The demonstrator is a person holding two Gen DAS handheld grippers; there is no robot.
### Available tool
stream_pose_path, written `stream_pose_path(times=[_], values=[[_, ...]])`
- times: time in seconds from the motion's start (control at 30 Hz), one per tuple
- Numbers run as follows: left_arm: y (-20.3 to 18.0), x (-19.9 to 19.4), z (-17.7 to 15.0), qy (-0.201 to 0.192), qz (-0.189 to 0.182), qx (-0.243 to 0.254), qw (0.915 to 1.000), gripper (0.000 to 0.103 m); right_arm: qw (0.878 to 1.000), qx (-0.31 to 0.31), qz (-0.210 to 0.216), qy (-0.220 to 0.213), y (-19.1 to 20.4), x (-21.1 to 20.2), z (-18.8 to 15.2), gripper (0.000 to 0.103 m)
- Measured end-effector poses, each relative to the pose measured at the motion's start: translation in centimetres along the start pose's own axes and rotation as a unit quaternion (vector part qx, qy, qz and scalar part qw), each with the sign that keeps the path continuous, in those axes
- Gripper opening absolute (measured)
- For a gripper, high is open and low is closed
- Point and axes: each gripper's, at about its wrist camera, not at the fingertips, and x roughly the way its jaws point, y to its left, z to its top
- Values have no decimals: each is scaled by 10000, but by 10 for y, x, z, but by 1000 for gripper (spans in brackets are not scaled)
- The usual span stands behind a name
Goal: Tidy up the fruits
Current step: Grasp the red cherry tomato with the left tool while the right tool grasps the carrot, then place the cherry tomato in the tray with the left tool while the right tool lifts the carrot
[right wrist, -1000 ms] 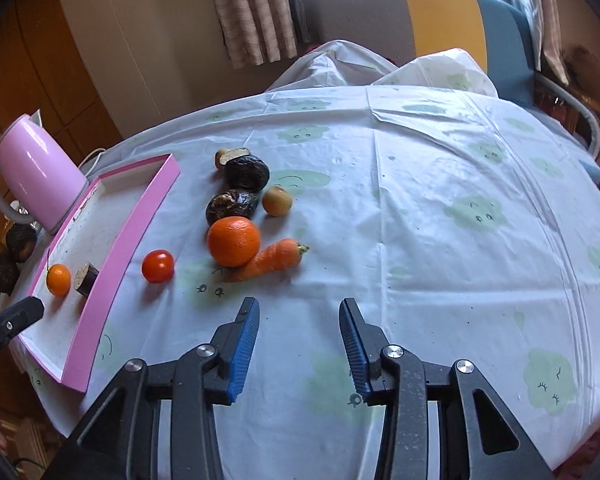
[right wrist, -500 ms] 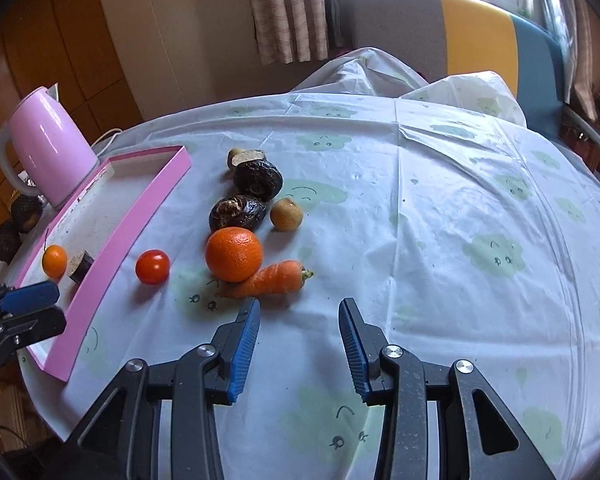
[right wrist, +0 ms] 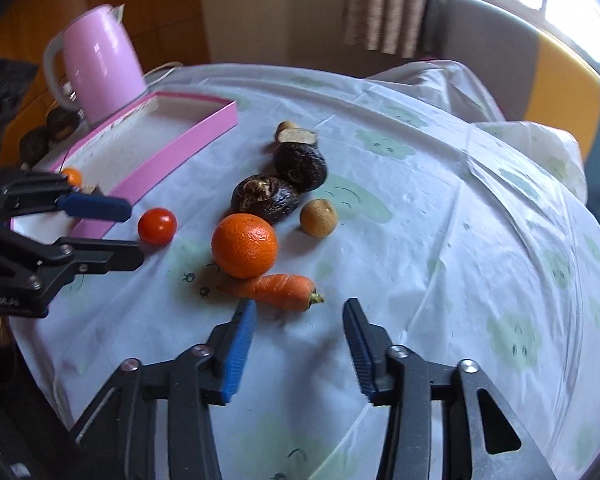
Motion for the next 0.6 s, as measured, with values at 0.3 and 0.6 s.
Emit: stream_pose_path(times=[0.3, 0.6], values=[[3, 19, 4, 205, -105, 83, 9997, 42, 9919, -1134, 417, 390, 6, 21, 21, 61], [4, 17, -1, 86, -123, 17, 9999, 28, 9847, -1421, 625, 787, 16, 19, 17, 23]])
